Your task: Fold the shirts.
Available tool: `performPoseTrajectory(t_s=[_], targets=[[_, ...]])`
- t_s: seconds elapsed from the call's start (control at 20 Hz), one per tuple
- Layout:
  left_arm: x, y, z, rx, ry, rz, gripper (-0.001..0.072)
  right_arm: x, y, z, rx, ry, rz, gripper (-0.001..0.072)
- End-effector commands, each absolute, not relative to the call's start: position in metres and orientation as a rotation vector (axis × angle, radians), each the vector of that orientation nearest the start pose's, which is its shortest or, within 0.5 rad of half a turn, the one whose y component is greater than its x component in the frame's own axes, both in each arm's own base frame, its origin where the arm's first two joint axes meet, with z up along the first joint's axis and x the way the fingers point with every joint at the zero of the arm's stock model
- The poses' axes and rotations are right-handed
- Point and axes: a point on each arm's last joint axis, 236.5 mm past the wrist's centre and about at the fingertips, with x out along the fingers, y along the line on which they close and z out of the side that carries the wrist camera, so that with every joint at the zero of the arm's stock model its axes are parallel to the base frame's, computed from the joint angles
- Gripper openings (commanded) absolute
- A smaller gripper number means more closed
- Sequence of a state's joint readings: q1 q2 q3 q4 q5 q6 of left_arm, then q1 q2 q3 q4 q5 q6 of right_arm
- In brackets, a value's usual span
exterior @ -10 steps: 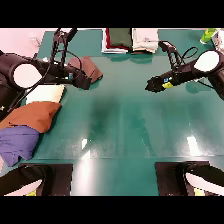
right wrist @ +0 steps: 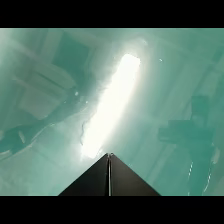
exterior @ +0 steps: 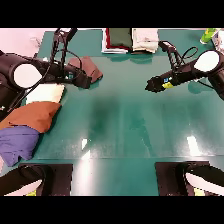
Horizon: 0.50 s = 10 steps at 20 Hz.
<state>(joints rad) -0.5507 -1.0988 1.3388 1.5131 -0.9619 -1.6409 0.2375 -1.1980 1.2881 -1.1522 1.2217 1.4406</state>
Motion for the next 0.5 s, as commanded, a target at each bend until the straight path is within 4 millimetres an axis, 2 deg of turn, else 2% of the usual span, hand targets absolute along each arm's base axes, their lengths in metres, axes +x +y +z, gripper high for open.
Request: performPoseTrajectory(t_s=[0.0,0.05,0.1,0.15,0.3,0.45], targets=[[0.387,-0.232,0.198,0.124,0.623,-0.495,0.021,0.359,0.18,0.101,0.105,1.122,0.552,0.0015],[0.397,-0.222,0.194,0.137,0.622,-0.437,0.0474,0.363,0.18,0.103,0.107,1.107,0.549,0.0015],[0.407,-0.207,0.186,0.137,0.644,-0.369,0.0518,0.369,0.181,0.106,0.113,1.077,0.542,0.0015],[0.418,-0.193,0.172,0.124,0.678,-0.322,0.0518,0.376,0.182,0.109,0.124,1.047,0.536,0.0016],[0.457,-0.152,0.128,0.026,0.788,-0.217,0.0519,0.376,0.188,0.115,0.162,1.037,0.55,0.0015],[0.495,-0.134,0.09,-0.018,0.872,-0.203,0.052,0.374,0.188,0.114,0.166,1.044,0.548,0.0016]])
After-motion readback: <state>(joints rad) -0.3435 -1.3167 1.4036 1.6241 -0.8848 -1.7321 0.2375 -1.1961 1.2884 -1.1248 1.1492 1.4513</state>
